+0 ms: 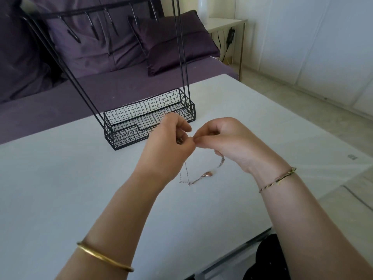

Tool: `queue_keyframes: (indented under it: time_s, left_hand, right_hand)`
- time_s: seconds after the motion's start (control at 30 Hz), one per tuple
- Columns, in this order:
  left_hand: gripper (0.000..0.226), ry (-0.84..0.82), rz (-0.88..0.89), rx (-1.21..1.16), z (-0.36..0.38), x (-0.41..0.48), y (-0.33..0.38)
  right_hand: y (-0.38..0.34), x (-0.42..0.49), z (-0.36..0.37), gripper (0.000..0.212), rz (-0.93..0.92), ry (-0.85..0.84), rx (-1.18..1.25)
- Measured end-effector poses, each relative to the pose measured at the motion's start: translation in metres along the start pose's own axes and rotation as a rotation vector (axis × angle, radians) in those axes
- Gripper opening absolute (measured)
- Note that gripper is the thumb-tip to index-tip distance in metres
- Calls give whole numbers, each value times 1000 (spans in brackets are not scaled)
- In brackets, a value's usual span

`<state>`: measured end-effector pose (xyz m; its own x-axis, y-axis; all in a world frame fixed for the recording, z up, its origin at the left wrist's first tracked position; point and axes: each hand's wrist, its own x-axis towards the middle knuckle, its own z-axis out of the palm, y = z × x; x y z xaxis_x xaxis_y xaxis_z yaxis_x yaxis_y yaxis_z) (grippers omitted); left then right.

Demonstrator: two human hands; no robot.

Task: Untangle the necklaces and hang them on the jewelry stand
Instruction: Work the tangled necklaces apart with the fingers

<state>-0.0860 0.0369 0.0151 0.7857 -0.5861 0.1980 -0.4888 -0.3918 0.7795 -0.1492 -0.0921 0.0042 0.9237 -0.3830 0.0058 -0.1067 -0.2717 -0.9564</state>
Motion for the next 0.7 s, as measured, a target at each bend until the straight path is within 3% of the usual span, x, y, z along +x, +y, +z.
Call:
queue_keyframes:
  time_s: [0.2,0.4,0.7]
  left_hand:
    - [14,-58,-39,186,2,1,-1]
    - [7,55,-1,445,3,4,-2]
    - [13,15,-248,-29,4,1,4]
  right_hand:
    - [3,3,7,5,-180,79,-282]
    - [4,6,20,8,-229,71,-438]
    - [-1,3,15,9,-143,27,-241]
